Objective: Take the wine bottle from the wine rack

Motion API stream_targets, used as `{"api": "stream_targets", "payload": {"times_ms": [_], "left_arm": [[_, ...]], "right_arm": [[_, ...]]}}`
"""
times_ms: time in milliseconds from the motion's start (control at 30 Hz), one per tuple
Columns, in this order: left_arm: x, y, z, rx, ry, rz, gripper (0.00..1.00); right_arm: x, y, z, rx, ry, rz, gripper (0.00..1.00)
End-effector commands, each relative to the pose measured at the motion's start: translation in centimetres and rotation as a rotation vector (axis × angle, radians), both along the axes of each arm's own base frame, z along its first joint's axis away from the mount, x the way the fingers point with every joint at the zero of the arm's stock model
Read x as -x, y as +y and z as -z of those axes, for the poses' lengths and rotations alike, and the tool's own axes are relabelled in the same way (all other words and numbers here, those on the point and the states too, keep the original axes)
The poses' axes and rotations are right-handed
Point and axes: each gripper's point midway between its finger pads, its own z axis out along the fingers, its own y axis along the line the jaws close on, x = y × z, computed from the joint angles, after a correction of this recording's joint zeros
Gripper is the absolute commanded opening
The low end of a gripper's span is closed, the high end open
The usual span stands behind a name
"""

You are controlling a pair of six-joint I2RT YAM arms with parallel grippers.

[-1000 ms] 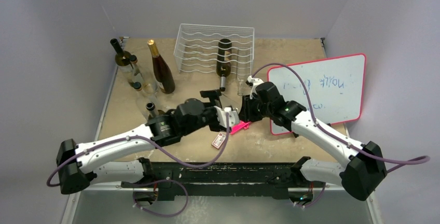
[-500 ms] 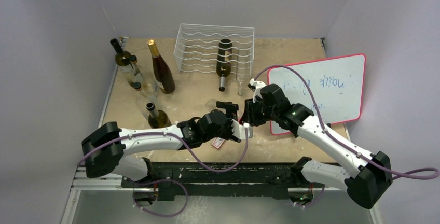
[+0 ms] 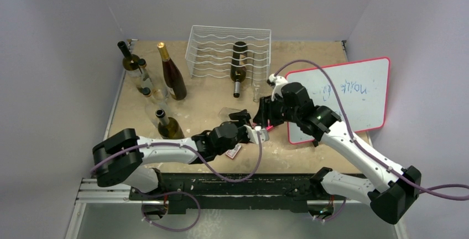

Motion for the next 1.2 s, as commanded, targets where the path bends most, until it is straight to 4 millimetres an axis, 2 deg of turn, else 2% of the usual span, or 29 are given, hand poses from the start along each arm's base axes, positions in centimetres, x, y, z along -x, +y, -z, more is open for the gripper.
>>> {"api": "stream_targets", "payload": {"times_ms": [0, 100, 200, 267, 333, 400, 467, 600, 700, 800, 967, 1067, 1167], "left_arm": [[-1.3, 3.3, -5.3, 0.368, 0.005, -0.228, 0.20], [-1.2, 5.4, -6.3, 0.522, 0.037, -0.310, 0.17], [-1.3, 7.2, -7.3, 0.643, 0.062, -0.381, 0.14], [-1.2, 8.3, -7.7, 0.700, 0.066, -0.407, 0.14], [-1.2, 9.8, -8.0, 0.759, 0.063, -0.450, 0.14], [-1.1, 11.1, -7.7, 0.791, 0.065, -0.493, 0.14], [-1.2, 12.3, -7.8, 0.810, 0.065, -0.546, 0.14], [-1.3, 14.0, -7.6, 0.835, 0.074, -0.630, 0.16], [-1.4, 15.3, -7.2, 0.874, 0.076, -0.699, 0.31], [-1.3, 15.7, -6.8, 0.872, 0.083, -0.718, 0.42], [-1.3, 16.0, -6.6, 0.864, 0.086, -0.736, 0.64], [-1.2, 16.2, -6.6, 0.870, 0.089, -0.740, 0.71], [-1.2, 16.0, -6.8, 0.862, 0.093, -0.732, 0.75]], "right_arm": [[-4.0, 1.1, -8.9, -0.080, -0.232, 0.051, 0.71], [-7.2, 1.1, -12.0, -0.081, -0.300, 0.101, 0.79], [-10.9, 1.1, -14.2, -0.091, -0.341, 0.149, 0.82], [-13.4, 1.2, -14.8, -0.095, -0.366, 0.191, 0.83], [-15.8, 1.9, -14.1, -0.078, -0.359, 0.225, 0.82], [-18.2, 3.3, -12.2, -0.059, -0.323, 0.238, 0.80], [-20.7, 3.6, -9.9, 0.003, -0.315, 0.287, 0.78], [-22.9, 5.8, -3.2, 0.082, -0.201, 0.271, 0.76], [-24.2, 6.4, 1.4, 0.136, -0.139, 0.294, 0.76], [-24.9, 7.1, 5.5, 0.175, -0.092, 0.298, 0.75], [-26.0, 7.7, 9.6, 0.210, -0.052, 0.327, 0.75], [-26.3, 7.9, 11.5, 0.224, -0.033, 0.339, 0.74], [-26.5, 8.3, 12.4, 0.230, -0.034, 0.353, 0.74]]}}
